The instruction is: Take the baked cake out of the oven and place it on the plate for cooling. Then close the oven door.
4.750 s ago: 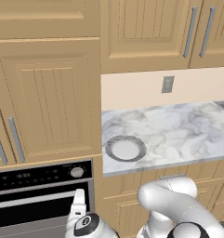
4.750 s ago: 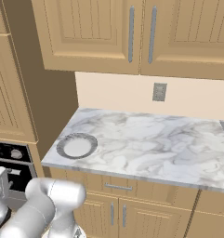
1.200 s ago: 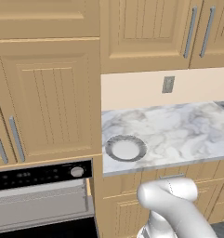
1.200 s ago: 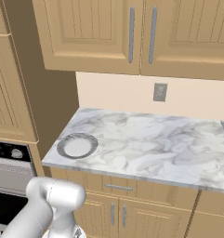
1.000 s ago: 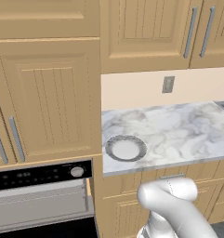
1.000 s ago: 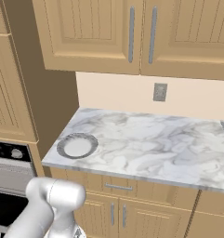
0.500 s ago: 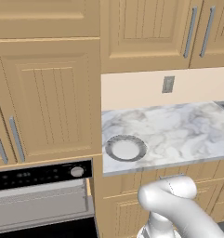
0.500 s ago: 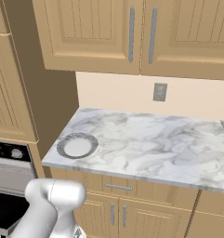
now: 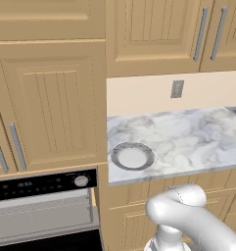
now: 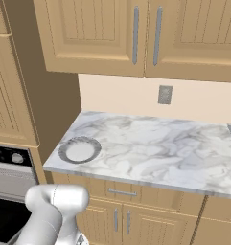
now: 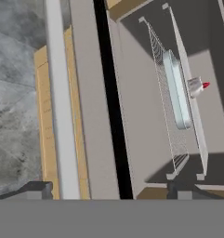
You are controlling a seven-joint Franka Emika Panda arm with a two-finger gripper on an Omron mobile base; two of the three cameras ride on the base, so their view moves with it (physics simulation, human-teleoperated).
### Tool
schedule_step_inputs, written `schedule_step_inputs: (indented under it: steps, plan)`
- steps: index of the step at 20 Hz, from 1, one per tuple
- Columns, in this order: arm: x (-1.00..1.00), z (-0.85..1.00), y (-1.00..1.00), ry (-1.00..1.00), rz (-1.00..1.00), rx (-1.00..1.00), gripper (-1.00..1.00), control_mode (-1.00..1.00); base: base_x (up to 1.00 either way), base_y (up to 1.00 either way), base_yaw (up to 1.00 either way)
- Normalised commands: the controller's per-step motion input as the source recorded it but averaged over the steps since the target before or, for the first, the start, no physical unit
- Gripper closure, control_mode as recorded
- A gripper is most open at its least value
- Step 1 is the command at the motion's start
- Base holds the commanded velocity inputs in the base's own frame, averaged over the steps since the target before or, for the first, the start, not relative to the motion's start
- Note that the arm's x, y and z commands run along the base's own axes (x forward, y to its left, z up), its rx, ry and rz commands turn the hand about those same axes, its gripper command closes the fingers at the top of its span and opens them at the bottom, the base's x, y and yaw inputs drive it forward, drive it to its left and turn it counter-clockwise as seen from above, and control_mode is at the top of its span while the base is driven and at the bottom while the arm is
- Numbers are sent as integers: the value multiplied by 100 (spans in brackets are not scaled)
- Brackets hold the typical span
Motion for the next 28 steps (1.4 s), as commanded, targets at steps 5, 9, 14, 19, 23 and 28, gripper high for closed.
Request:
schedule_step_inputs:
  steps: [5, 9, 14, 19, 23, 28]
  plan:
    - [1, 38, 0, 0, 0, 0, -100, -100, 0, 0, 0]
    - [26, 20, 0, -1, -1, 0, -100, -100, 0, 0, 0]
    - [43, 0, 0, -3, -5, 0, -100, -100, 0, 0, 0]
    - [50, 0, 0, -7, -5, 0, -100, -100, 0, 0, 0]
    - [53, 10, 0, -10, -4, 0, -100, -100, 0, 0, 0]
    - [49, 35, 0, -3, -1, 0, -100, -100, 0, 0, 0]
